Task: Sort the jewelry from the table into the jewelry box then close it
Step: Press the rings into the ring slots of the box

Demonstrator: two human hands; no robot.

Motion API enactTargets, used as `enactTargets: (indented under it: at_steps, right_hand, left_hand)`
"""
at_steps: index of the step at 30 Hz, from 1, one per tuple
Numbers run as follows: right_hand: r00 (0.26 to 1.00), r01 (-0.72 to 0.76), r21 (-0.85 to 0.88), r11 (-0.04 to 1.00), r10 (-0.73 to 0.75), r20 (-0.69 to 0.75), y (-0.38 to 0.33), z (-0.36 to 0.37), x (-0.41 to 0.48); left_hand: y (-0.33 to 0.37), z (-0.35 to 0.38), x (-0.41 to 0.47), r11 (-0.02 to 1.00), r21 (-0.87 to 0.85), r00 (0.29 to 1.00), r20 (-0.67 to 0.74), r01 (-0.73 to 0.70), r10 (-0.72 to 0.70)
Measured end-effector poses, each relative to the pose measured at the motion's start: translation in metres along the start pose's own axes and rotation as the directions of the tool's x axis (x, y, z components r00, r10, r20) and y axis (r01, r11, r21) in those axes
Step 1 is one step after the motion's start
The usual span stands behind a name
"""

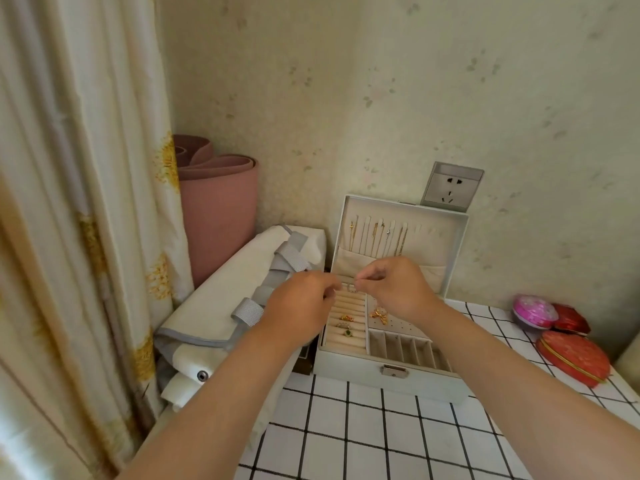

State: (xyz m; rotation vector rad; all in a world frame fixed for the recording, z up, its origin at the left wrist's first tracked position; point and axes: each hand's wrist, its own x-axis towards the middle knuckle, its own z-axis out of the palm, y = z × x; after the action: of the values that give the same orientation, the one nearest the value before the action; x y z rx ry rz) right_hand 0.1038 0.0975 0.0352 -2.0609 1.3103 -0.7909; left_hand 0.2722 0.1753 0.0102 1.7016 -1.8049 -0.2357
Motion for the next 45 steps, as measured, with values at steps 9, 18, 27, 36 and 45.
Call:
enactTargets:
  at_steps: [9,18,27,36,45]
  right_hand:
    - [0.998,0.047,-0.406,0.913,-0.025,0.059,0.007,0.02,0.002]
    - [0.983,0.166,-0.562,0.81,-0.092,0.158,0.008,0.025,0.001]
    - [0.955,0.268,-0.545,0.794,-0.143,0.261,0.016,0.009,0.0]
    - [0.997,0.049,-0.394,0.918,-0.024,0.069,0.037,-0.024,-0.008]
    - [0.988,-0.002,-0.296,0.955,0.048,0.148,0.04,-0.021,-0.02]
  left_hand:
    - [0.001,0.02,-0.017,0.972,0.168,0.957,0.267,-0.162,0.113]
    - [-0.002,0.019,-0.016,0.976,0.157,0.964,0.241,-0.152,0.111]
    - [-0.007,0.028,-0.013,0.969,0.183,0.977,0.165,-0.167,0.137]
    - [-0.001,0.035,-0.012,0.946,0.248,0.971,0.165,-0.209,0.171]
    - [-0.001,0.037,-0.01,0.944,0.286,0.968,0.231,-0.165,0.099]
